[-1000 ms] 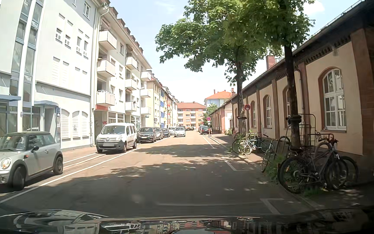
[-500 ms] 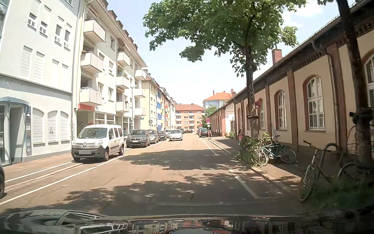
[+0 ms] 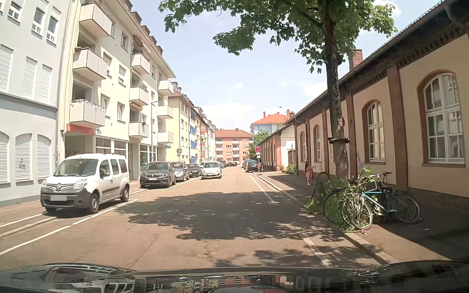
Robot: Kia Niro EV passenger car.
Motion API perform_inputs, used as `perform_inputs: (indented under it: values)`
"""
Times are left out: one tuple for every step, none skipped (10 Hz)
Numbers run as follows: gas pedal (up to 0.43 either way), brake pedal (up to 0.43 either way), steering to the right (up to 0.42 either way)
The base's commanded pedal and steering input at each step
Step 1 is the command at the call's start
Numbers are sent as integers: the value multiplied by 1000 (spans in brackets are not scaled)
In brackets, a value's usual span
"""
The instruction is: Follow the waypoints while adhering to traffic rules and regulations
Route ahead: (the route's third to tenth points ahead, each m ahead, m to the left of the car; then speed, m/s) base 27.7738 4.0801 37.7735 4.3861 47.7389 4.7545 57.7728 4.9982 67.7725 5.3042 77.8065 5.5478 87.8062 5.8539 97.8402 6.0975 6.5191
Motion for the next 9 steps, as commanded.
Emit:
perform_inputs:
  values:
    - [67,0,15]
    - [67,0,15]
    - [67,0,15]
    - [67,0,14]
    - [67,0,12]
    - [67,0,12]
    - [67,0,11]
    - [67,0,10]
    - [67,0,9]
